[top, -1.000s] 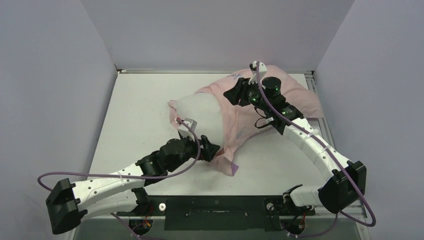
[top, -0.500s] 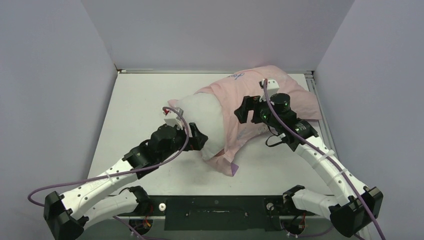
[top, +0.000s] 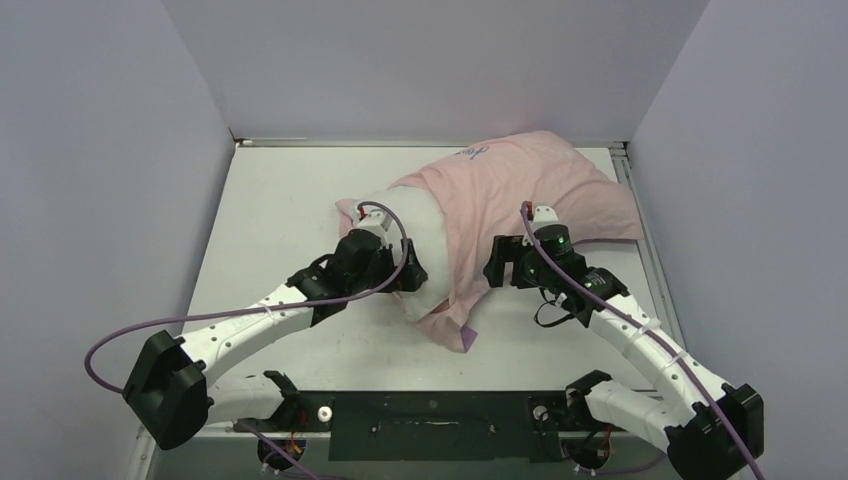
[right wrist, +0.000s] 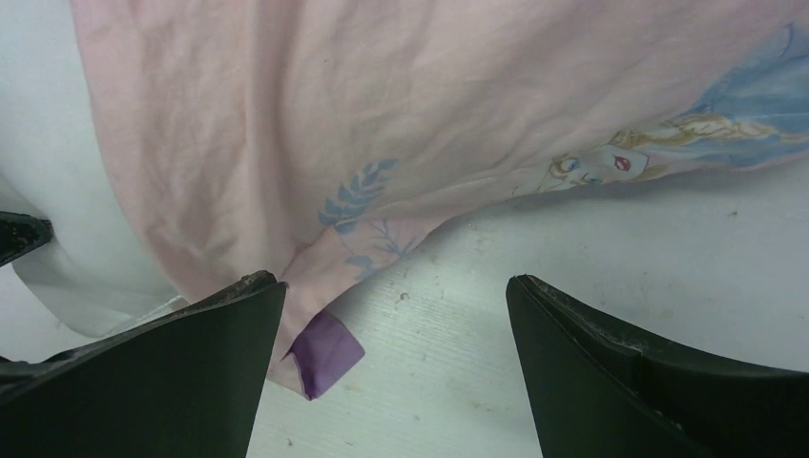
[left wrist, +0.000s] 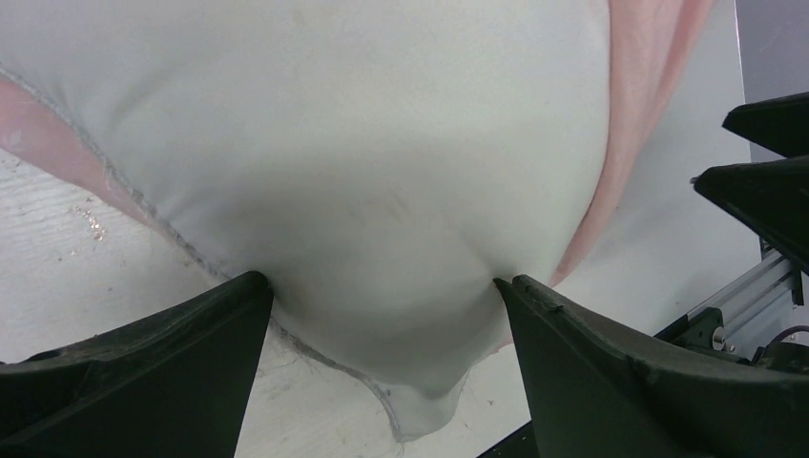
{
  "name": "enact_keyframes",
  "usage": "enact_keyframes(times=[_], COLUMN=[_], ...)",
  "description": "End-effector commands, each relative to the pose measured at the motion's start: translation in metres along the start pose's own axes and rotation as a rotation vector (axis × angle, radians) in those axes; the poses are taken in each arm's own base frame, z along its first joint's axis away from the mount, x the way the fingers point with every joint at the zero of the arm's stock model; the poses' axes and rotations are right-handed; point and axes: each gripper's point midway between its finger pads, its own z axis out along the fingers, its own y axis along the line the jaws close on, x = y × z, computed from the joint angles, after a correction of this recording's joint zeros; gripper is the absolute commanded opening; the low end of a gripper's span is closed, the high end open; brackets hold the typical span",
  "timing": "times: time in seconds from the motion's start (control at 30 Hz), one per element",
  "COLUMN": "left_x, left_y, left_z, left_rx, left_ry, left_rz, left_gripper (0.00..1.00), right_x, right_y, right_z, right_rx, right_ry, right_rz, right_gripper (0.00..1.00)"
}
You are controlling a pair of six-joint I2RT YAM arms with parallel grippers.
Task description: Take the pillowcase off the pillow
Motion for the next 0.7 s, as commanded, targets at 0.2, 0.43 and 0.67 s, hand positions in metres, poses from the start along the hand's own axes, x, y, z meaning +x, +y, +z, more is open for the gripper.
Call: enact_keyframes(times=[0.2, 0.43, 0.67], left_x=[-0.024, -0.026, -0.039], left_y=[-0.029, -0.034, -0.03], left_z=[-0.004, -0.017, -0.04], left_rx=[0.147, 0.179, 0.162], left_ry=[-0.09, -0.084, -0.119], left_rz=[0.027, 0.05, 0.073], left_gripper=[0.38, 0.0, 0.0], right_x=[0.012, 0.019, 0.025], right_y=[0.028, 0.039, 0.032], right_z=[0.04, 0.062, 0.074], right_rx=[-0.178, -0.243, -0.209], right_ry=[-0.017, 0.007, 0.027], right_rz=[0.083, 0.101, 0.097], right_gripper=[0.9, 0.92, 0.67])
